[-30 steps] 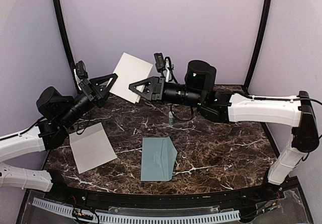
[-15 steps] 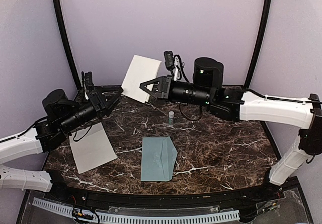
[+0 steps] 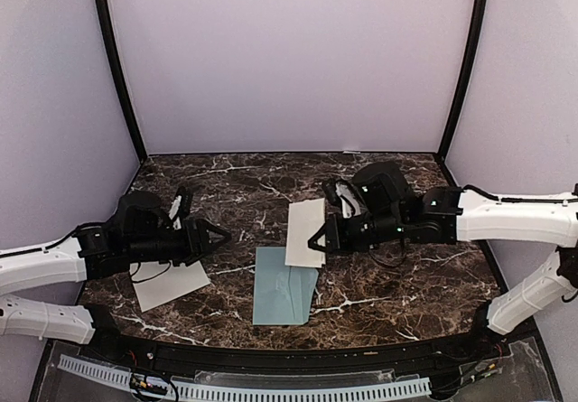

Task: Place the letter into the envelope and seal it
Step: Place the letter in the envelope.

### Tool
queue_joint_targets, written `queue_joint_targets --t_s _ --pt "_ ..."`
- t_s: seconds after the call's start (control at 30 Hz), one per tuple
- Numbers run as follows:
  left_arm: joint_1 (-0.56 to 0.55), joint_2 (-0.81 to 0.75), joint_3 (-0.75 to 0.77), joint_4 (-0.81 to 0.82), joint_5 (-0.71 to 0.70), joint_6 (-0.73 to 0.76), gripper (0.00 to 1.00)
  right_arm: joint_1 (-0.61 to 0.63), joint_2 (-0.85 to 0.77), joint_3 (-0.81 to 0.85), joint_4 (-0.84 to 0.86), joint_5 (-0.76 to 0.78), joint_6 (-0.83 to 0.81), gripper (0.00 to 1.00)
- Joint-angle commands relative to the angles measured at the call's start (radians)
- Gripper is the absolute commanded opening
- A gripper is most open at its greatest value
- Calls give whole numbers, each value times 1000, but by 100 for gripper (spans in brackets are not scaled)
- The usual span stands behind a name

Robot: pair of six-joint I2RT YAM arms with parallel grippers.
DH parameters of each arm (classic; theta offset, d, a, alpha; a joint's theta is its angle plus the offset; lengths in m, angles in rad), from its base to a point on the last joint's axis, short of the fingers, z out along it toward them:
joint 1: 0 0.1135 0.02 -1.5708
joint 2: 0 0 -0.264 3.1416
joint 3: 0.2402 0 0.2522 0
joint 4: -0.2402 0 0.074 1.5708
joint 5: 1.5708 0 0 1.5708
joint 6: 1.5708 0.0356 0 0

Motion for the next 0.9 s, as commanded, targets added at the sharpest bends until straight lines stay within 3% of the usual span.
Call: queue_joint_targets --t_s 0.0,0.1,0.4,0.87 --pt "-4 61 -40 -31 61 68 56 17 -14 -56 -55 -75 44 0" --pt "-5 95 -80 63 99 44 47 23 36 -37 -104 -81 29 0" --pt "-4 208 -102 137 121 63 38 5 166 7 -145 -148 -4 0" --pt "-4 374 -111 285 181 76 34 -66 241 -66 -59 -223 8 0"
